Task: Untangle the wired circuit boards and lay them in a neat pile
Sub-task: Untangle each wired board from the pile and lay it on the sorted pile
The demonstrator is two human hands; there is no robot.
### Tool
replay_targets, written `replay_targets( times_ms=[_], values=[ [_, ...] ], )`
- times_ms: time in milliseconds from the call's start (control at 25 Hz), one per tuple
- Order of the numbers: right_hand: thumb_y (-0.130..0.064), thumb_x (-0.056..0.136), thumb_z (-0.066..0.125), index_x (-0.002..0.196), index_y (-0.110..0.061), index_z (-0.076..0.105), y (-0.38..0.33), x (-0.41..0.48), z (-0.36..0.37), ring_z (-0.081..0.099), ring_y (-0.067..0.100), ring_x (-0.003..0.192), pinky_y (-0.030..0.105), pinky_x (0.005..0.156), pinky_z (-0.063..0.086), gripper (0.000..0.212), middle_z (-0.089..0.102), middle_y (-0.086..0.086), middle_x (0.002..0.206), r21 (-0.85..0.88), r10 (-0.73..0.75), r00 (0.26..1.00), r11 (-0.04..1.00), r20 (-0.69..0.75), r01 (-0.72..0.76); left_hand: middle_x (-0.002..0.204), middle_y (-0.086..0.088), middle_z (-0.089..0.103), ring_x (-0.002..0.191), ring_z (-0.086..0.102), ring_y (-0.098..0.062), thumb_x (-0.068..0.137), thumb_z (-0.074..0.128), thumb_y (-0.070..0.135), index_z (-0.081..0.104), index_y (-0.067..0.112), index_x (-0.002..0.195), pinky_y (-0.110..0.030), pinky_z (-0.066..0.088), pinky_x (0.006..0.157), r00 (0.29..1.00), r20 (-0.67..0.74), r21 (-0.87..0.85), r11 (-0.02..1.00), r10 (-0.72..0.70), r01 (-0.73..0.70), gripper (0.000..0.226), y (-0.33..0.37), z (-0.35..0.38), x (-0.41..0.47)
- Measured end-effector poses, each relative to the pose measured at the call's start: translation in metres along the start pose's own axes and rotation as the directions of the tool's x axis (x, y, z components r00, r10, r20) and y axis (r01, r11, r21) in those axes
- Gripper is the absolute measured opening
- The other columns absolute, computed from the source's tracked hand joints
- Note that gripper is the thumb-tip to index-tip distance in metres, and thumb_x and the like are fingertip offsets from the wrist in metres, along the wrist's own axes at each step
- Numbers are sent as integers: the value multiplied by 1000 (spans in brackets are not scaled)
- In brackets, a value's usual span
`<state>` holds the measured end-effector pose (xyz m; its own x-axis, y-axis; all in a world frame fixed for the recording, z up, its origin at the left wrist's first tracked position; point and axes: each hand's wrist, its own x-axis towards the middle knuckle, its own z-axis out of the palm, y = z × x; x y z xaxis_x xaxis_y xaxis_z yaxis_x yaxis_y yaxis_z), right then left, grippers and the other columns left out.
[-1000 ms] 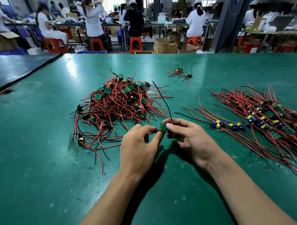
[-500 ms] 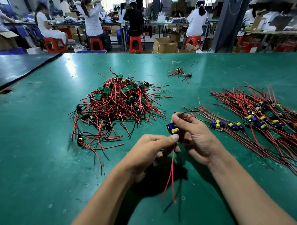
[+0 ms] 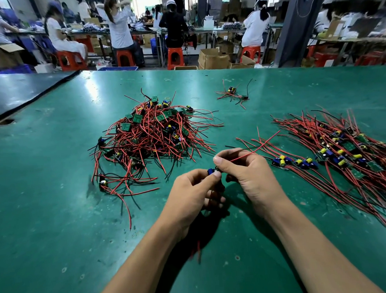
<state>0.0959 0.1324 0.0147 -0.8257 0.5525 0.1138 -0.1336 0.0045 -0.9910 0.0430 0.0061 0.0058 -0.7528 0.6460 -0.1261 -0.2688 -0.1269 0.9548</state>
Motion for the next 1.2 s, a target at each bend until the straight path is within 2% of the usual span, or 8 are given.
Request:
replay_targets(
  times_ms=[200,360,440,560,720,840,1000,1200],
  values=[
    [-15,92,69,95,-15,77,1,-1,-4,49,6,59,16,56,40,9,63,-4,68,-36,3,995,999,102,0,63,-5,60,47,58,-16,94,60,15,67,7,92,-23,51,46,999,-46,-59,998,1,-4,10,6,-8,5],
    [-30,83,72,84,-13,78,-1,-3,-1,45,3,48,13,47,36,18,60,-5,59,-12,23,994,1000,109,-22,89,-17,72,67,69,-26,93,60,13,66,4,91,-31,56,64,995,92,-28,999,-26,28,11,5,-11,3],
    [-38,75,74,80,-6,74,0,-3,-4,37,5,44,15,42,30,32,52,-5,53,8,59,994,998,90,-60,84,-18,72,61,67,-24,92,61,13,66,8,88,-28,54,60,981,189,28,998,-53,48,8,6,-14,0],
    [-38,76,76,77,-9,74,2,-5,-4,41,9,45,19,41,36,29,52,2,54,32,143,979,988,148,-149,71,-16,68,50,60,-19,93,58,9,65,7,87,-24,49,53,963,259,90,994,-79,57,9,9,-16,-1],
    [-31,81,77,81,-10,75,5,-5,-1,59,17,58,24,50,49,21,67,14,73,123,168,968,974,185,-193,73,-14,67,56,64,-20,94,55,5,64,3,90,-26,55,56,978,203,81,996,-40,24,10,5,-10,0],
    [-33,89,71,90,-9,76,4,-7,-1,57,15,52,25,46,49,25,67,12,74,100,200,953,969,228,-228,80,-14,70,61,66,-23,95,57,8,67,0,91,-27,56,54,989,148,61,998,21,-31,13,1,-7,0],
    [-24,98,60,104,-8,74,4,-9,-1,62,14,56,23,47,50,22,68,7,75,111,244,916,950,318,-291,70,-12,69,54,65,-22,94,55,2,72,6,83,-26,53,48,998,-1,70,995,66,-65,20,0,-5,0],
    [-15,97,63,97,-4,74,8,-7,3,60,19,51,24,49,50,16,66,7,66,56,220,952,970,215,-237,61,-9,62,45,57,-18,92,57,5,69,-3,82,-23,48,45,993,-77,136,988,87,-76,18,-2,-5,1]
  ],
)
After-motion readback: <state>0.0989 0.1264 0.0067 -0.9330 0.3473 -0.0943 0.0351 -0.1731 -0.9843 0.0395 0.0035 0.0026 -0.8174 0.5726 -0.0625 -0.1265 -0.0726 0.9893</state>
